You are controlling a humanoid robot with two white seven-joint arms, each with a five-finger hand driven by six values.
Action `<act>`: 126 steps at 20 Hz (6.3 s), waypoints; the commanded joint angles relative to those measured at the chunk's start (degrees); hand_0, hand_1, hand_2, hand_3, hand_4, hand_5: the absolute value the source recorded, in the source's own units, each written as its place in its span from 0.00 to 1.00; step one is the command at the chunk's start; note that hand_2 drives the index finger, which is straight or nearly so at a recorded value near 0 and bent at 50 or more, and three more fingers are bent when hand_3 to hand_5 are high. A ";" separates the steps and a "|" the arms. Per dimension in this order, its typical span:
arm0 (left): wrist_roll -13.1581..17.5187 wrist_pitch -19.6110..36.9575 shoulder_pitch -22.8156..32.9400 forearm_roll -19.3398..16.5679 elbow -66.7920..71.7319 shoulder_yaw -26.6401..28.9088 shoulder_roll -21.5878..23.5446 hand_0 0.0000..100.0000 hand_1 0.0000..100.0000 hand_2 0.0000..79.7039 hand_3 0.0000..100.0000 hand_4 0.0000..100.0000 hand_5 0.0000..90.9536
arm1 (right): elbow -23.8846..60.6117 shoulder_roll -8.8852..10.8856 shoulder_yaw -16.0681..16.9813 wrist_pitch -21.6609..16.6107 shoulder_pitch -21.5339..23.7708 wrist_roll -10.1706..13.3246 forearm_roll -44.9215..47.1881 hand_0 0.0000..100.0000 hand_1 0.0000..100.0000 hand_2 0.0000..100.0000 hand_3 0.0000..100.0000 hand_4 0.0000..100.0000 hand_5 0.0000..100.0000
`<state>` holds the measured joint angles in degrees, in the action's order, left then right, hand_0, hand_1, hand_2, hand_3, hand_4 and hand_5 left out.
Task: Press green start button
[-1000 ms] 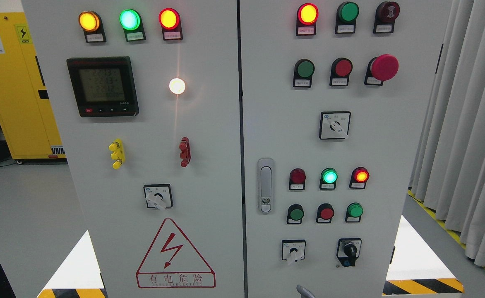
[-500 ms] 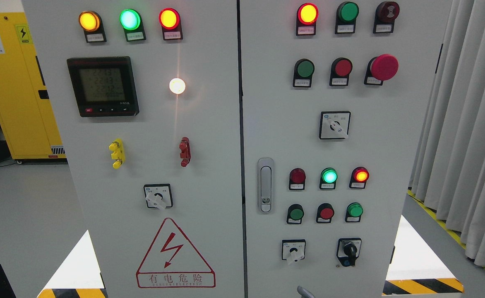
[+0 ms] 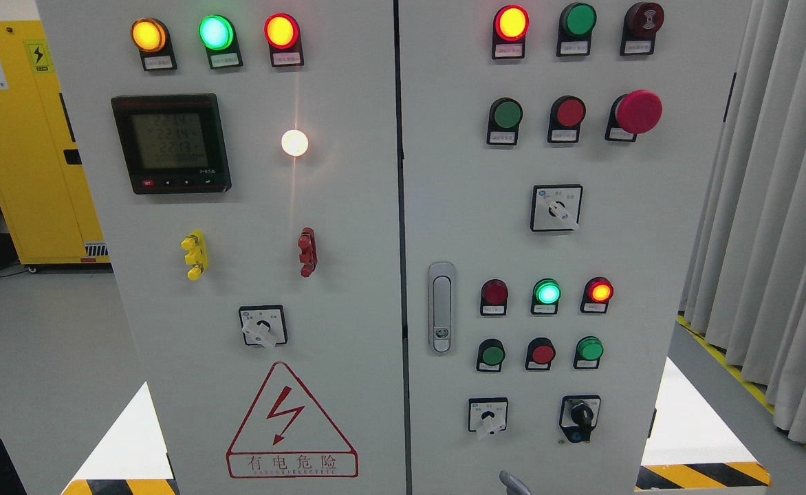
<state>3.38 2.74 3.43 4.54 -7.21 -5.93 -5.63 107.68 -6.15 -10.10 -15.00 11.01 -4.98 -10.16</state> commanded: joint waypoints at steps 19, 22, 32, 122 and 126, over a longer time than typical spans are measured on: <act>0.05 -0.01 0.00 0.03 0.00 -0.04 0.00 0.12 0.56 0.00 0.00 0.00 0.00 | 2.01 0.08 5.53 -1.61 -2.75 13.50 -45.63 0.37 0.71 0.00 0.64 0.70 0.75; 0.05 -0.01 0.00 -0.06 0.00 0.04 0.00 0.12 0.56 0.00 0.00 0.00 0.00 | 2.18 0.08 5.88 -1.61 -2.92 13.68 -50.29 0.46 0.75 0.00 0.70 0.75 0.84; 0.05 -0.01 0.00 0.03 0.00 -0.04 0.00 0.12 0.56 0.00 0.00 0.00 0.00 | 1.92 0.17 8.51 -0.91 -8.99 14.30 -64.10 0.68 0.83 0.00 0.79 0.80 0.94; 0.05 -0.01 0.00 0.03 0.00 0.04 0.00 0.12 0.56 0.00 0.00 0.00 0.00 | -6.25 1.05 7.02 3.31 -23.67 5.51 -69.12 0.86 0.88 0.00 0.85 0.85 0.99; 0.05 -0.01 0.00 0.03 0.00 0.04 0.00 0.12 0.56 0.00 0.00 0.00 0.00 | -6.52 1.05 6.93 3.31 -23.67 5.51 -69.12 0.87 0.88 0.00 0.85 0.85 0.99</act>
<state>3.38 2.74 3.43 4.56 -7.21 -5.93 -5.62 101.62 -5.10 -3.06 -11.80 -12.45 0.80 -79.34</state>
